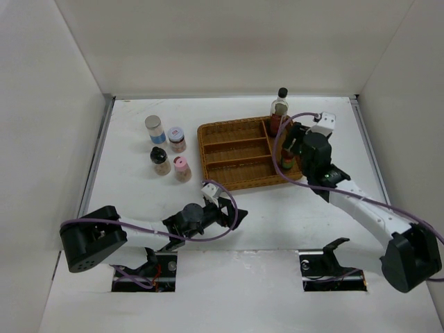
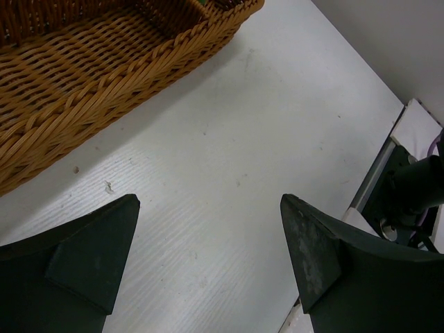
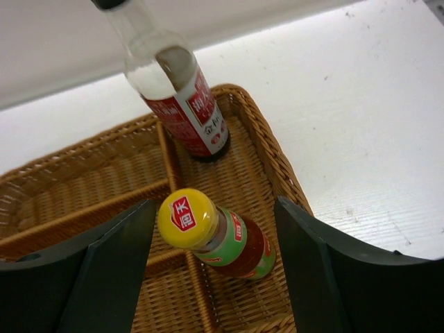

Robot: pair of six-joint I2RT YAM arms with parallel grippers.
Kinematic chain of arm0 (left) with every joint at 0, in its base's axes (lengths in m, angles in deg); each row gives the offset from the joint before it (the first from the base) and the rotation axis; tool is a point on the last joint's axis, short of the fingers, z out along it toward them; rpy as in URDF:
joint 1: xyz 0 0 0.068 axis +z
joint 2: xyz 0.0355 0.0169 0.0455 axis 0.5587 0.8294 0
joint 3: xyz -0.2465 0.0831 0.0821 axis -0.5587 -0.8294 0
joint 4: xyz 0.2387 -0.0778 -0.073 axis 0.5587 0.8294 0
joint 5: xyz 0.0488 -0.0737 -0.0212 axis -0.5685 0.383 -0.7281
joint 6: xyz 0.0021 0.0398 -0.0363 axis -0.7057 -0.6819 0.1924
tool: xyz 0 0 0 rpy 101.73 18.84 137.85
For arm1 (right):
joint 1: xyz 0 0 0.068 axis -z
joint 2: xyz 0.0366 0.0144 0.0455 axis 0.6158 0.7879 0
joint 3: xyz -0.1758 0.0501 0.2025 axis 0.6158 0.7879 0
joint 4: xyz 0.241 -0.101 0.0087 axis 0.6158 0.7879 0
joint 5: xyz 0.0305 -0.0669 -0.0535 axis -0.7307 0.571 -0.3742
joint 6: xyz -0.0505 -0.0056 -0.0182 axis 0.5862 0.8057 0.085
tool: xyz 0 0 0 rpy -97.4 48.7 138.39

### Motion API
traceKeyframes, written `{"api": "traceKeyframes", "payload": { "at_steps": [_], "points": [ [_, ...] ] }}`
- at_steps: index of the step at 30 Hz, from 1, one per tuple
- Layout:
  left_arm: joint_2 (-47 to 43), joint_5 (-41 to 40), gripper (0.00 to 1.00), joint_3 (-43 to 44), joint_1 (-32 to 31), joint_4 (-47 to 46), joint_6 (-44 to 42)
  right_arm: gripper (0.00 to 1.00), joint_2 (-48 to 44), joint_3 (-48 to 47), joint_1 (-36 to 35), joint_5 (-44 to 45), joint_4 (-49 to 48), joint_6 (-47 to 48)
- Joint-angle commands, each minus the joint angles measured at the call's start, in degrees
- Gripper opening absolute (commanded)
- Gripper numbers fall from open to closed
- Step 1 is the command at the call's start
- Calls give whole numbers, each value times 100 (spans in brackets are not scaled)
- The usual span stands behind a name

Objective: Organize the condiment bottles

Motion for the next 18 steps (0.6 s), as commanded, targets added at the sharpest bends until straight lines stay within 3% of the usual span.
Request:
{"api": "traceKeyframes", "payload": {
  "at_steps": [1, 9, 11, 15, 18],
  "points": [
    [-79, 20, 83, 68, 10, -320, 54, 77, -559, -60, -111, -112, 13, -62],
    [114, -77, 78, 182, 133, -276, 150, 77, -1518, 318, -24, -603, 49, -71],
    [89, -129, 76, 261, 107, -215, 256, 63, -1676, 414, -58, -709, 40, -71],
    [-525, -357, 72, 621, 116, 504, 318, 27, -1940, 590, -339, -1156, -48, -114],
    [-1237, -743, 64, 1156, 229, 1767, 248, 16, -1975, 792, -865, -1377, -179, -377]
  ]
}}
